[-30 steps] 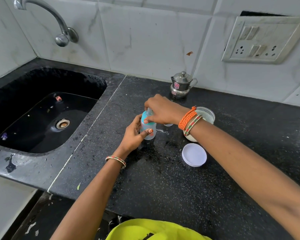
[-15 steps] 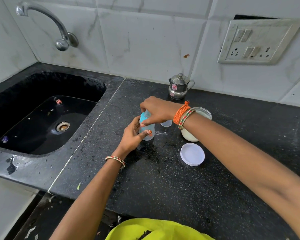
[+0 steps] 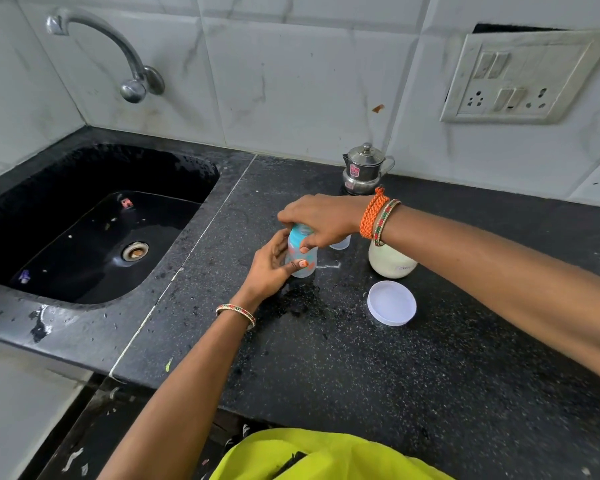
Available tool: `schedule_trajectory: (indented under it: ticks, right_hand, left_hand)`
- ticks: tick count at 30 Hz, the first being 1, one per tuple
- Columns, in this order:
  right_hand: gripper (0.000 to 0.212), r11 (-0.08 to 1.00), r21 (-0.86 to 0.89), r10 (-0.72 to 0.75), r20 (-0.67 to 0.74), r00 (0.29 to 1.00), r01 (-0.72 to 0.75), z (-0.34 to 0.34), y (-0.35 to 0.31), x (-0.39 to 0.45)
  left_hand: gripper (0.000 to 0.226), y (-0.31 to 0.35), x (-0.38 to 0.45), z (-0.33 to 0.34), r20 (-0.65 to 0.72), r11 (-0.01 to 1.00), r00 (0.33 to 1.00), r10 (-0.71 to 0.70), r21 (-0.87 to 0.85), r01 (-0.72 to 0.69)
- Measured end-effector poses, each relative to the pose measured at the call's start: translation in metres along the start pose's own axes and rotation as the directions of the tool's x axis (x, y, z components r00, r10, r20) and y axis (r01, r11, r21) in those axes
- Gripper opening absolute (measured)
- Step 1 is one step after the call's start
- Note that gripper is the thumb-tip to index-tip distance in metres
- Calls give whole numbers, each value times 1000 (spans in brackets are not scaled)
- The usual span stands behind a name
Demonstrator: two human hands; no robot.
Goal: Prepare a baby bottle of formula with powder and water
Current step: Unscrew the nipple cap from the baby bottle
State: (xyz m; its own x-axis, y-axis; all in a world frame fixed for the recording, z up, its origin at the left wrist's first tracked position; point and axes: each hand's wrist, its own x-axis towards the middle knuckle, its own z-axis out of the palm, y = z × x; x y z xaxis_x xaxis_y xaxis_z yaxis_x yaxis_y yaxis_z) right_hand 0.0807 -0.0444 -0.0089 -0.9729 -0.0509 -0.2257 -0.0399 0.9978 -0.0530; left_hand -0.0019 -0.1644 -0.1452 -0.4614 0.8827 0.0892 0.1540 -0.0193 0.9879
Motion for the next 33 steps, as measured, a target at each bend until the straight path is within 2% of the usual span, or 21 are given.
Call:
schedule_trajectory:
  ticks: [3, 7, 10, 12, 15, 18, 21, 23, 24, 26, 28, 29, 30, 32, 33]
  right_hand:
    - [38, 999, 27, 39, -31, 999, -38, 1, -4, 0]
    - [44, 957, 162, 266, -164, 950, -240, 12, -12, -2]
    - [48, 899, 210, 430, -259, 865, -384, 21, -21, -5]
    - [46, 867, 251, 487, -253, 836, -430, 22, -22, -5]
    - [41, 855, 359, 486, -299, 821, -375, 18, -16, -14]
    - [39, 875, 430, 415, -422, 806, -225, 13, -14, -31]
    - [34, 898, 415, 354, -490, 797, -143, 11, -14, -47]
    - [31, 883, 449, 376, -508, 775, -134, 15, -10, -54]
    - [30, 867, 477, 416, -533, 737, -144, 18, -7, -59]
    - [32, 755, 648, 564, -563, 604, -102, 28, -7, -60]
    - [39, 489, 872, 767, -446, 462, 29, 31, -15, -54]
    - [40, 353, 931, 828, -356, 433, 90, 33, -19, -49]
    - [38, 275, 955, 855, -297, 425, 115, 34, -22, -43]
    - [29, 204, 973, 872, -232, 432, 110, 32, -25, -36]
    - [25, 150, 983, 883, -183, 433, 109, 29, -25, -34]
  left_hand:
    - [49, 0, -6, 2, -16, 1000, 1000, 4, 25, -4]
    - [55, 7, -7, 13, 35, 997, 998, -48, 67, 45]
    - [48, 9, -1, 24, -87, 996, 995, -49, 66, 55]
    - [37, 13, 0, 27, -147, 995, 989, -29, 89, 43]
    - [31, 28, 5, 19, -95, 996, 995, -28, 87, 36]
    - [28, 52, 12, 7, 108, 990, 994, -2, 141, -14]
    - [35, 72, 13, 8, 337, 977, 941, -28, 207, -45]
    - [34, 75, 15, 12, 361, 974, 932, -43, 221, -41]
    - [31, 77, 18, 17, 330, 978, 944, -24, 205, -46]
    - [29, 79, 20, 26, 169, 985, 986, 5, 167, -34]
    - [31, 86, 19, 39, -15, 984, 999, 44, 173, -41]
    - [30, 91, 18, 46, -91, 972, 993, 77, 229, -54]
    - [29, 94, 16, 52, -148, 949, 983, 105, 311, -55]
    - [30, 98, 12, 63, -256, 906, 959, 119, 422, 0]
    - [32, 97, 10, 66, -306, 905, 947, 102, 423, 40]
